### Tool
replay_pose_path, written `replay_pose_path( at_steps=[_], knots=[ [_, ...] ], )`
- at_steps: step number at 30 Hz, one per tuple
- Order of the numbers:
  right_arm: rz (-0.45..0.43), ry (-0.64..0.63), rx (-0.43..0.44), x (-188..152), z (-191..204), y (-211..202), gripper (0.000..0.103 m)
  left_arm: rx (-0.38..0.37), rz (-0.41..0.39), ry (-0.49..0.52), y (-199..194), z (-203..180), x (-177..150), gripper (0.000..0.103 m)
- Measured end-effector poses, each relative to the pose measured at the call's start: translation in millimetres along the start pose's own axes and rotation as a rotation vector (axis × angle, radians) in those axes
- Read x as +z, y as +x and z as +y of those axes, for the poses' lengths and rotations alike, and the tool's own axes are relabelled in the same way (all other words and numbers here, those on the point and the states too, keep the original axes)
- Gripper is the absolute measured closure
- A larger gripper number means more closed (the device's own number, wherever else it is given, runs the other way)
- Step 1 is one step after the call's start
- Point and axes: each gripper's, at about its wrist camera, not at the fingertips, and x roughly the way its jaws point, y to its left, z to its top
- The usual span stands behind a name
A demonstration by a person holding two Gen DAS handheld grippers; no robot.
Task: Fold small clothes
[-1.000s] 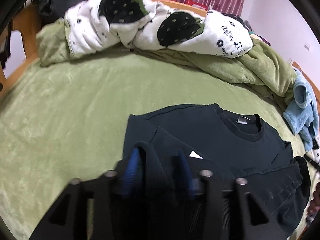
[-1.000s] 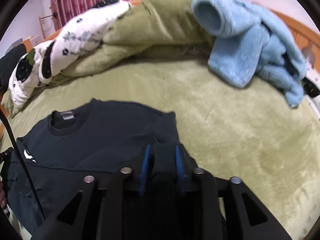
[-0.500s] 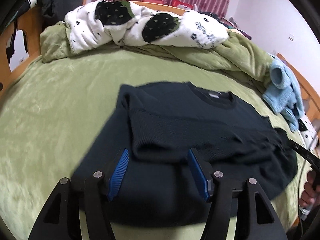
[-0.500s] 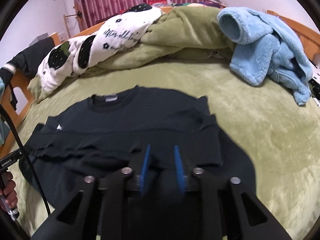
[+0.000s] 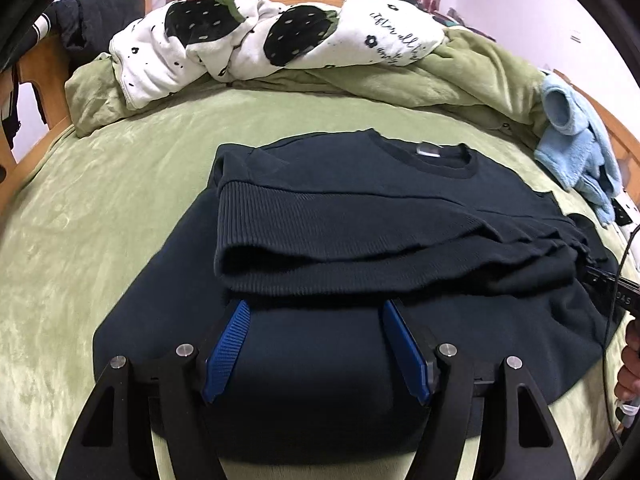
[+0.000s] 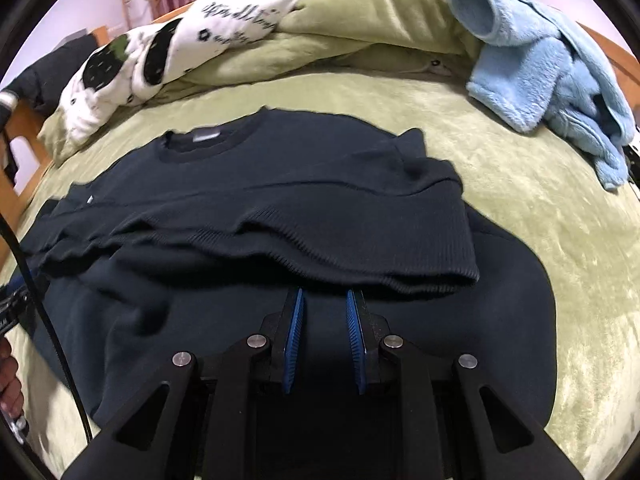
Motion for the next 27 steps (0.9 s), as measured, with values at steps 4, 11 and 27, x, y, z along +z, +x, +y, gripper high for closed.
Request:
replay_pose_path(
  at_steps=[4,11,27],
  knots=[
    [0.013,0.019,0.03,15.2,-1.4,6.8,0.081,-0.019,-0.026,-0.034,3.9,5.8,11.4,0.036],
    [-0.025,0.03,0.037,50.4,-3.5,9.5,0.081,-0.061,-0.046,-0.096,17.3,20.7,45.2,0.036],
    [-0.113,0.063,-0.08,76.7,-49.2,11.2,0.057,0.032,-0.066,-0.124,41.5,48.4,77.7,0.036]
  ],
)
